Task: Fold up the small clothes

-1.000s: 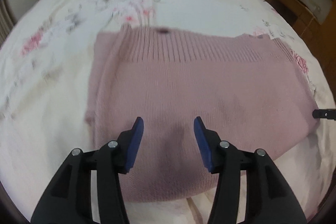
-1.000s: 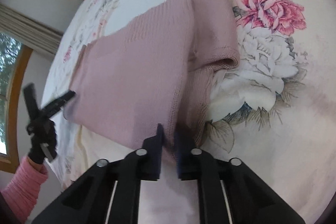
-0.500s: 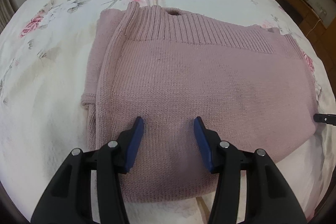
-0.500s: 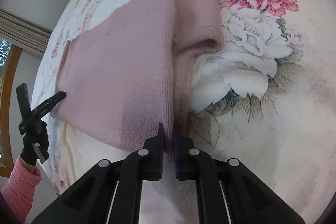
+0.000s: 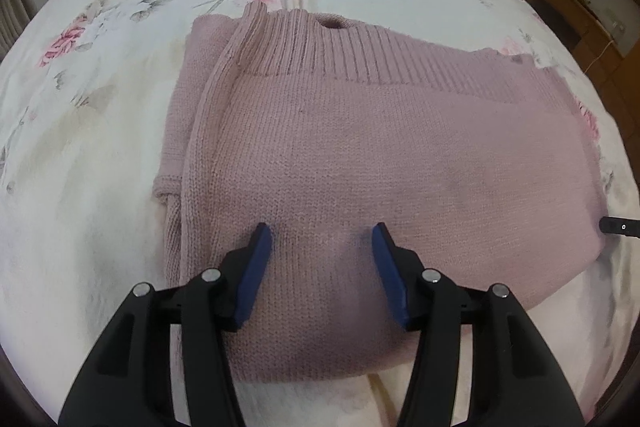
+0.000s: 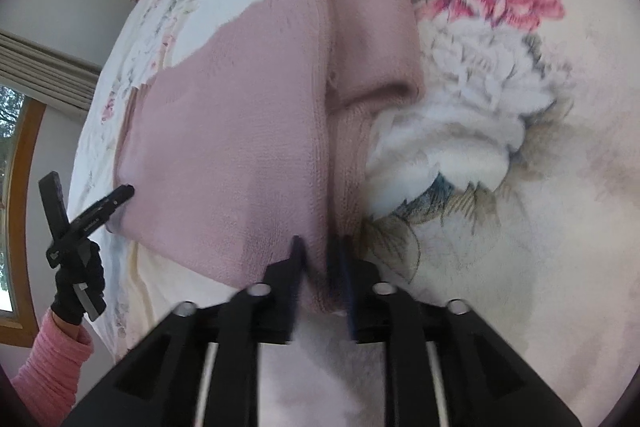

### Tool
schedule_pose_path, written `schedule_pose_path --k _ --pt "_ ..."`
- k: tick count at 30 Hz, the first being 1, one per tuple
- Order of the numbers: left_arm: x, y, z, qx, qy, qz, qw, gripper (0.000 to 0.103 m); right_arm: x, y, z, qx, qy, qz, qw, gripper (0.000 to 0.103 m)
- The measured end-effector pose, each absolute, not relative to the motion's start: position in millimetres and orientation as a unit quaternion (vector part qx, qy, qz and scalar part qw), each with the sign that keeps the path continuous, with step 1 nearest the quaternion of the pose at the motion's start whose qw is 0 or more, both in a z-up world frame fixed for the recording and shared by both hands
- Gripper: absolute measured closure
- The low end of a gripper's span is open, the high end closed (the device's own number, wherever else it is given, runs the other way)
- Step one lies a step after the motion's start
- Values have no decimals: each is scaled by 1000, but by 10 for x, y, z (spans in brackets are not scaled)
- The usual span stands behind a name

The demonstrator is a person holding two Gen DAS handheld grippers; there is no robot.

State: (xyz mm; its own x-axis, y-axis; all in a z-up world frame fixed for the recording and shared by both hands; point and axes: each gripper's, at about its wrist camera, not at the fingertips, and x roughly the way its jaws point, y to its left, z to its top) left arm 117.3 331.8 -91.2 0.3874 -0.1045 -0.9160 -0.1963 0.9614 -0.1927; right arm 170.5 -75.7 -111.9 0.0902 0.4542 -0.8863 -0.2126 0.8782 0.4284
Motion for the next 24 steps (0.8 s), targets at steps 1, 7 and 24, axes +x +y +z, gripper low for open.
schedule_pose_path --k 1,7,24 --pt "1181 3319 -866 -139 548 27 824 48 1722 -780 -1059 93 628 223 740 59" --pt "1379 3227 -686 -133 532 21 836 39 1969 -935 -944 134 616 214 746 40" --pt "1752 3266 -971 -145 548 28 823 37 2502 -955 -1383 231 613 226 721 35"
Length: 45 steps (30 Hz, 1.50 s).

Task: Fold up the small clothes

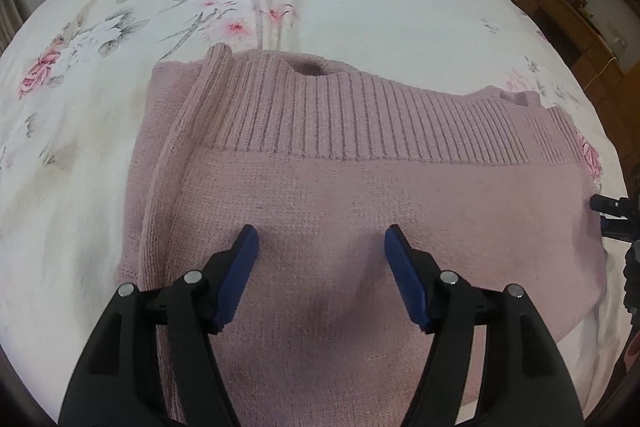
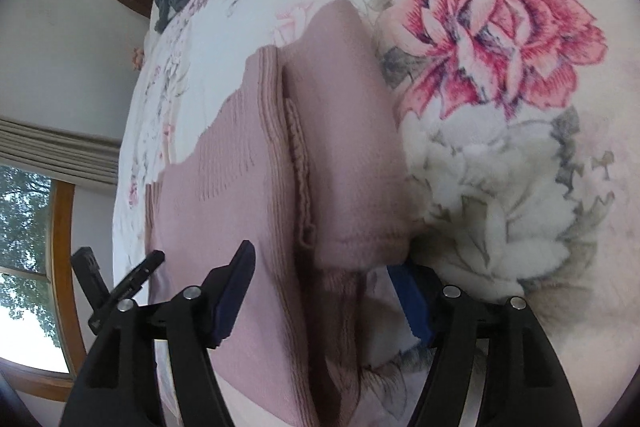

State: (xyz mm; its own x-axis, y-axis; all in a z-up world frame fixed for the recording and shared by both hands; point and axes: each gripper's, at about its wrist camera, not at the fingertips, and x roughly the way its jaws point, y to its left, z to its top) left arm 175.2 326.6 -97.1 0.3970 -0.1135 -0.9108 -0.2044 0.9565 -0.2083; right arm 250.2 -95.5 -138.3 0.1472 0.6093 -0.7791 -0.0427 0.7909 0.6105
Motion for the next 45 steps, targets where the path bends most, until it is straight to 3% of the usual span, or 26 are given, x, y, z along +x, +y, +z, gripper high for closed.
schedule_pose_path --k 4,12,17,24,29,37,45 --pt "1745 3271 -982 -140 548 28 824 37 2525 -792 -1263 208 604 244 730 57" --pt "1739 3289 -1012 -141 547 26 824 37 2623 -617 -1402 179 624 237 722 56" --pt "1737 3309 -1031 -142 546 23 825 37 2598 -629 -1471 189 621 236 723 65" --pt "1727 3301 -1037 -141 547 23 825 37 2565 -696 -1499 194 623 228 723 69" --pt "1669 3353 -929 -164 544 18 822 37 2567 -670 -1360 200 624 216 724 77" --pt "1474 3433 -675 -180 524 0 832 37 2491 166 -555 62 583 242 773 79" --pt "1379 3649 -579 -219 510 -2 832 37 2279 1226 -421 -64 566 280 773 79"
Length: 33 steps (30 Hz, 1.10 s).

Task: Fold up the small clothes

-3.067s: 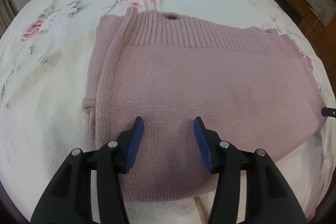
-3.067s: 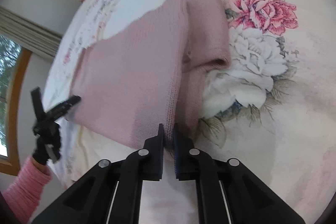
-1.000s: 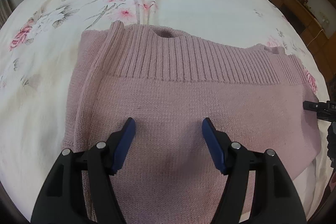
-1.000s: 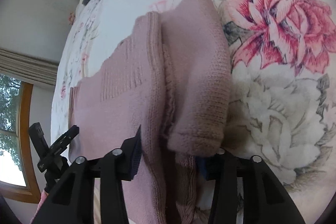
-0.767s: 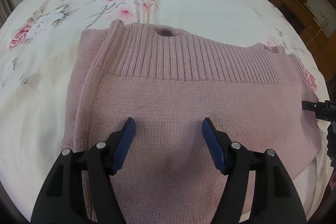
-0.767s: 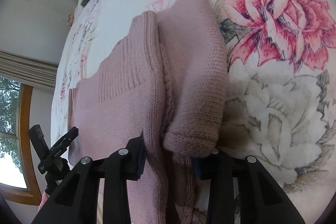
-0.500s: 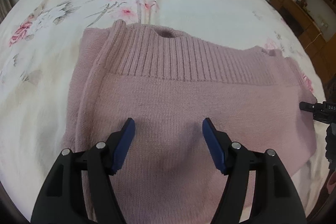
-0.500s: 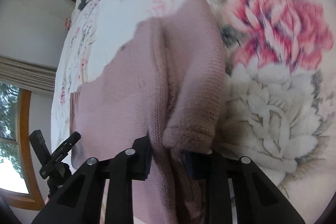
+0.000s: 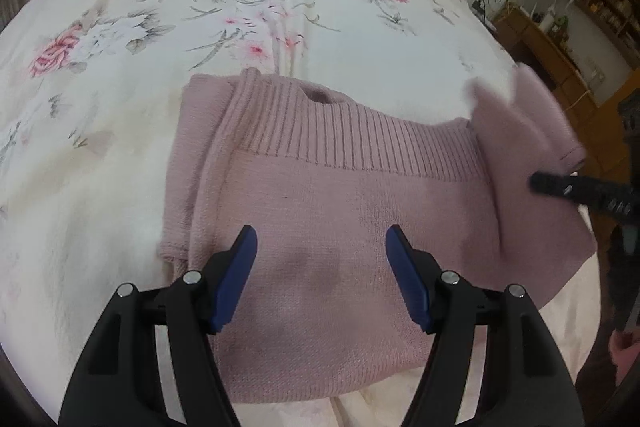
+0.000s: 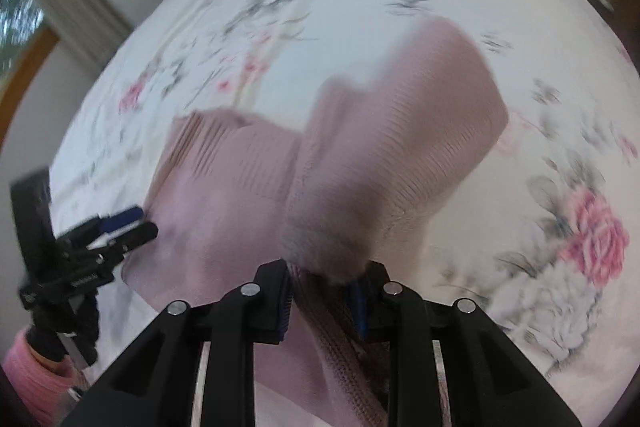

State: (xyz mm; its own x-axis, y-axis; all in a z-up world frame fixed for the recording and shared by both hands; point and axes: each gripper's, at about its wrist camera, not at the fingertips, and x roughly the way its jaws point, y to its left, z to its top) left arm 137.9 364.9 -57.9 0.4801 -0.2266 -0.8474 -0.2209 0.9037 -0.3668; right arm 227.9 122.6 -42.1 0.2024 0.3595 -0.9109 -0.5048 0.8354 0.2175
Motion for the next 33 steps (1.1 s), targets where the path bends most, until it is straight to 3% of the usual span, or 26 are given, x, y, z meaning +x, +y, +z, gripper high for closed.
schedule_pose_path --k 7,9,11,17,26,33 --pt "1364 3757 -567 -247 502 -5 829 37 2106 1698 -732 -130 577 273 759 78" --pt "1373 3757 -564 -258 499 -9 827 37 2080 1765 -797 -136 582 274 754 72" --pt "1396 3733 -561 -271 498 -19 824 37 2071 1805 -842 -117 593 286 743 61" --pt "1443 3613 -560 -307 491 -51 813 37 2040 1727 -750 -53 613 332 715 59" --pt "1645 3356 -644 -379 486 -93 781 37 2237 959 -282 77 600 327 726 59" --pt "1949 3103 -912 -419 513 -107 741 37 2346 241 -546 71 604 241 757 57"
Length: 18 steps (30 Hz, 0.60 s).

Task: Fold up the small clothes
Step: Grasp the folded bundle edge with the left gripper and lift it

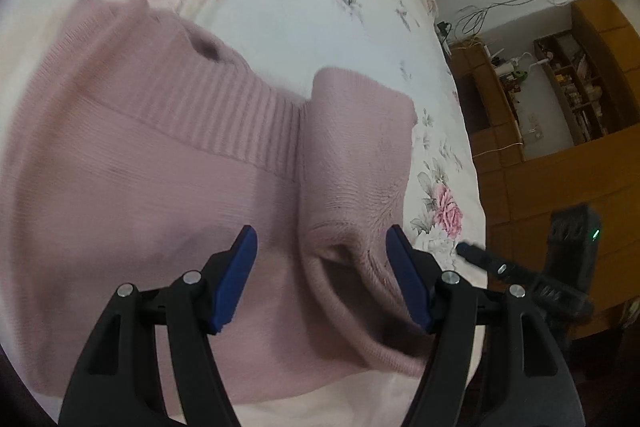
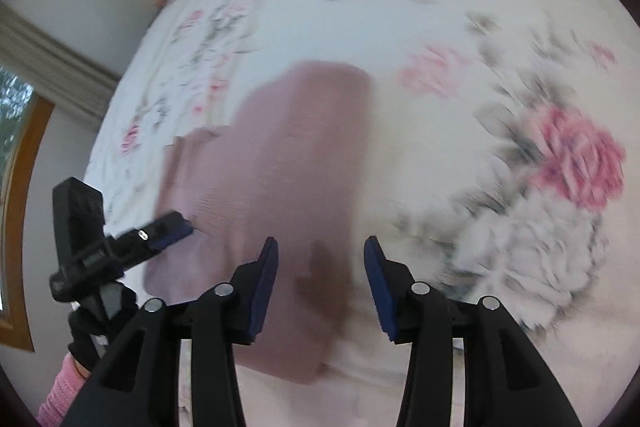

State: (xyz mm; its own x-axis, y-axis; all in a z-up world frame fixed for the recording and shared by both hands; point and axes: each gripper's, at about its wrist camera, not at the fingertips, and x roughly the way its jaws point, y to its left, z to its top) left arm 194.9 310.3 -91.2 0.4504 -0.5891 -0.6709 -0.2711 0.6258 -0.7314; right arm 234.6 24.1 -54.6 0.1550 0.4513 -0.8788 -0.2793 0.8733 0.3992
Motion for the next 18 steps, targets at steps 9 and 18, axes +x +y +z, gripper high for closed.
schedule_pose_path --k 9,18 --pt "2169 2848 -1108 -432 525 -115 724 37 2255 -90 -1026 98 627 225 739 57" --pt "2363 2565 -1216 -433 544 -148 704 36 2229 -163 -1167 110 631 229 733 55"
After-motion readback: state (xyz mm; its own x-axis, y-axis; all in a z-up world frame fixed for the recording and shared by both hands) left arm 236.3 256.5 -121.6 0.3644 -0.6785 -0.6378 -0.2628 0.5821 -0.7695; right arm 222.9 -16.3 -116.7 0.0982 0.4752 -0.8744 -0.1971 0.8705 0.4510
